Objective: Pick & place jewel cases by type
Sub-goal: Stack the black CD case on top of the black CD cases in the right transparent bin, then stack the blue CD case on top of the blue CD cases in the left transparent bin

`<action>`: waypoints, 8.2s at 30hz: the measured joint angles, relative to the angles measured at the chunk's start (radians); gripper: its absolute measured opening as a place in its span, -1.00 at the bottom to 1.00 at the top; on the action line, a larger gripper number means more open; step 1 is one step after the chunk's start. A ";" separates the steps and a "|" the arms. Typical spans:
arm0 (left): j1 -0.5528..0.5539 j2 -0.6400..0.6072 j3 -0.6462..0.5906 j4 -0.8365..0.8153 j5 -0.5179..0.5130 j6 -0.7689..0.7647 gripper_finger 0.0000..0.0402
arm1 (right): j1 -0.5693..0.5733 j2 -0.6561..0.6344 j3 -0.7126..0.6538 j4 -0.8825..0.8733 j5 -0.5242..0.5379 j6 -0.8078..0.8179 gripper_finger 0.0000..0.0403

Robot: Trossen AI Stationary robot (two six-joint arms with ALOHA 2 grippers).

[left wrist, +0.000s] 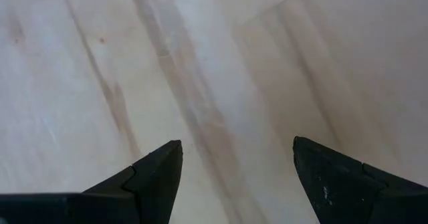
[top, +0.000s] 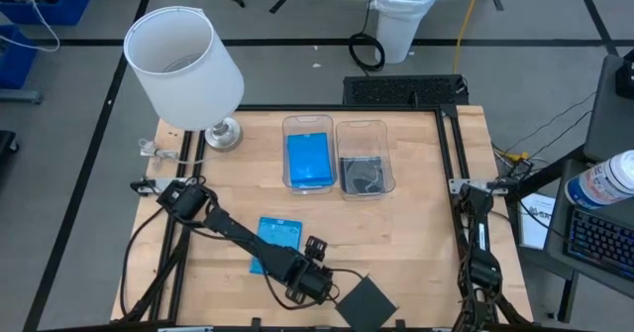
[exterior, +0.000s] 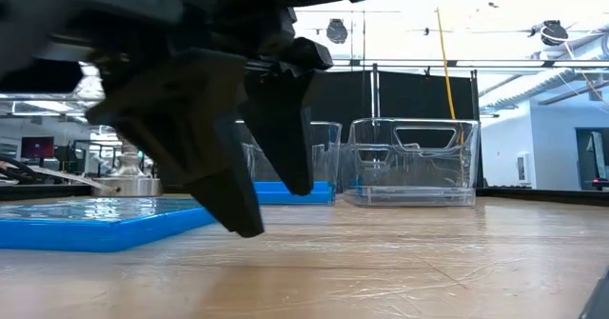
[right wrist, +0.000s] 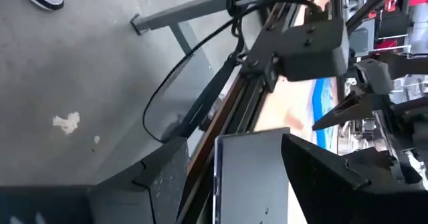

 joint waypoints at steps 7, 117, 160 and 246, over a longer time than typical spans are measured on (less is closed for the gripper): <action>0.015 0.000 0.000 0.001 -0.001 -0.010 0.42 | -0.018 0.000 -0.099 0.025 0.048 0.026 0.15; -0.409 -0.452 -0.032 -0.738 -0.521 -0.431 0.42 | -1.727 -0.915 -0.721 0.149 -1.622 -0.521 -0.98; -0.412 -0.451 -0.032 -0.738 -0.533 -0.483 0.42 | -1.645 -0.916 -0.991 0.464 -1.649 -0.333 -0.93; -0.471 -0.446 -0.732 0.075 -0.401 -0.540 0.58 | -1.020 -0.602 -0.993 1.285 -0.944 0.050 -1.00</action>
